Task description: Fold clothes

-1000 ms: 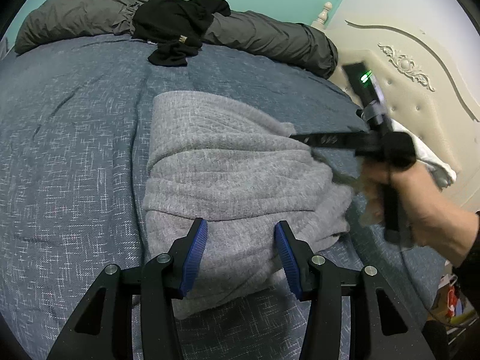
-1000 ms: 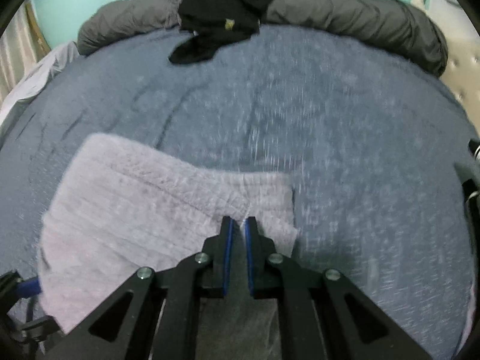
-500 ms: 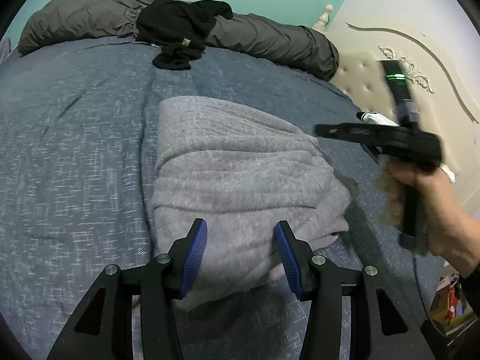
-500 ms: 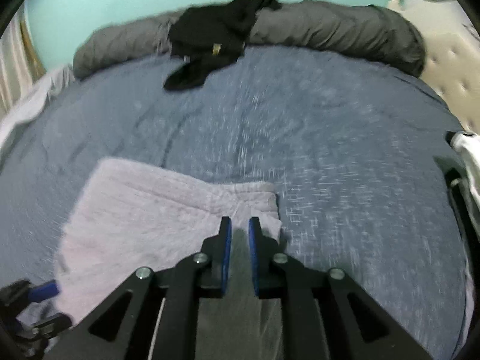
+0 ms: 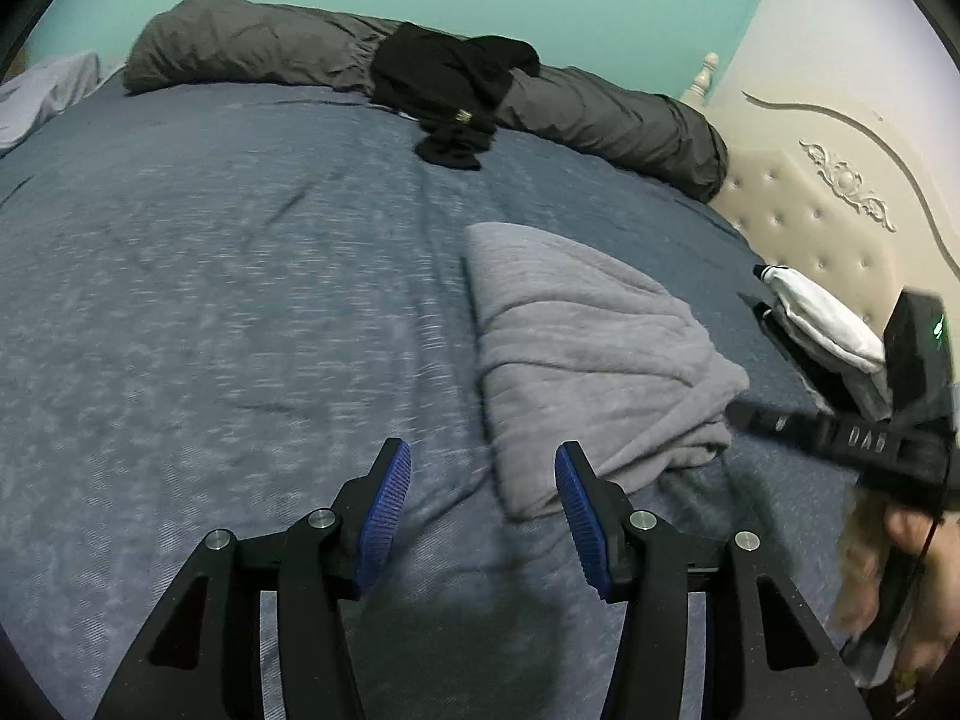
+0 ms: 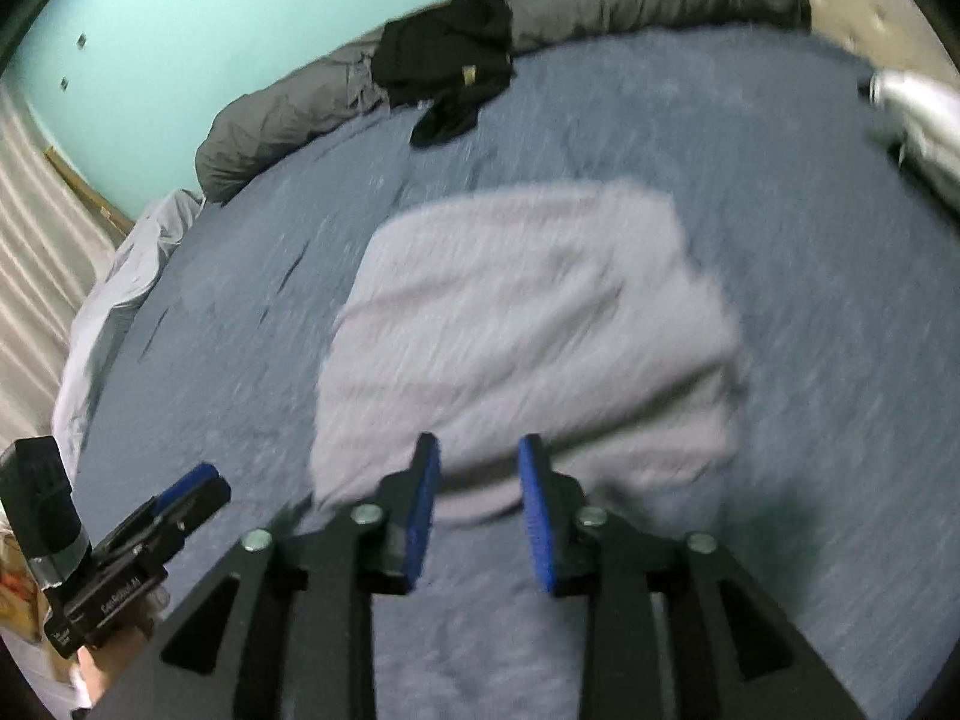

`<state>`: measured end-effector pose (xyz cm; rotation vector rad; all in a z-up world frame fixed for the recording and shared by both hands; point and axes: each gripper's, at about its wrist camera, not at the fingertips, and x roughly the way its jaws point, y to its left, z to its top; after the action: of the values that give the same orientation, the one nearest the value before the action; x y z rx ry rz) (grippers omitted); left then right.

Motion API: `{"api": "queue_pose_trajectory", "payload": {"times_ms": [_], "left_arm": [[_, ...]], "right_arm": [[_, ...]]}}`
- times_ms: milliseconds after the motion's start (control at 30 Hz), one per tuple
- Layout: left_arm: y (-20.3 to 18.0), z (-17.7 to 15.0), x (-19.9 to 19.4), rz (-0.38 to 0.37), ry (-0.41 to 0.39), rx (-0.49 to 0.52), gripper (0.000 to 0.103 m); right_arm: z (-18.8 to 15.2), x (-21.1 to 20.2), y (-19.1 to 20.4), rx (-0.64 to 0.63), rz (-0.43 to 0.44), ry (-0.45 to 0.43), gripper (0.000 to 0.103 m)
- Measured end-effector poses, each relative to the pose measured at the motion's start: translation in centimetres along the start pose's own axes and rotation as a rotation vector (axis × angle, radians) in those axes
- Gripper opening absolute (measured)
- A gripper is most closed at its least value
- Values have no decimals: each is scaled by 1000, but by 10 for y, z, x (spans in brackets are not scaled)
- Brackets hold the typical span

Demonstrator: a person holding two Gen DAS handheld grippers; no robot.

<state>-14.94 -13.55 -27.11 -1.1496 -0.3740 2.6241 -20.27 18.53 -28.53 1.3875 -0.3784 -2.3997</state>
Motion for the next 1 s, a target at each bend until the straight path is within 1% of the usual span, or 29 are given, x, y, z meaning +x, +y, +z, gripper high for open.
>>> {"api": "queue_pose_trajectory", "payload": {"times_ms": [33,100,133,167,233,300,467,633,800,933,1000], "left_arm": [[5,-2,-5,6,-5,-7,54],[17,-8,-14,17,-6,-25,54],[24,-11,-18,23,-5,-33,54],[28,-14,-21,27,-4,-39,54],[34,-18,-26,34,-3,-47,54],[39,-20,-30,37,-4,-49,54],[47,-21,-37,37,-13,-59,54],[52,-20,-39,34,-15,-69,54],[55,-20,-39,28,-13,-71,54],[58,-20,-40,28,-14,-76,54],[59,-20,-40,28,-14,-76,54]], "right_arm": [[-8,4,2,28,16,11,41],[-18,10,6,75,53,28,47],[-23,14,7,96,71,36,55],[-27,17,9,117,90,44,61],[-35,23,13,152,116,44,64],[-37,31,16,169,119,46,67],[-38,57,27,185,90,66,69],[-35,75,33,225,113,62,69],[-35,83,33,262,116,34,72],[-32,90,30,277,112,37,76],[-30,93,30,279,101,39,76]]}}
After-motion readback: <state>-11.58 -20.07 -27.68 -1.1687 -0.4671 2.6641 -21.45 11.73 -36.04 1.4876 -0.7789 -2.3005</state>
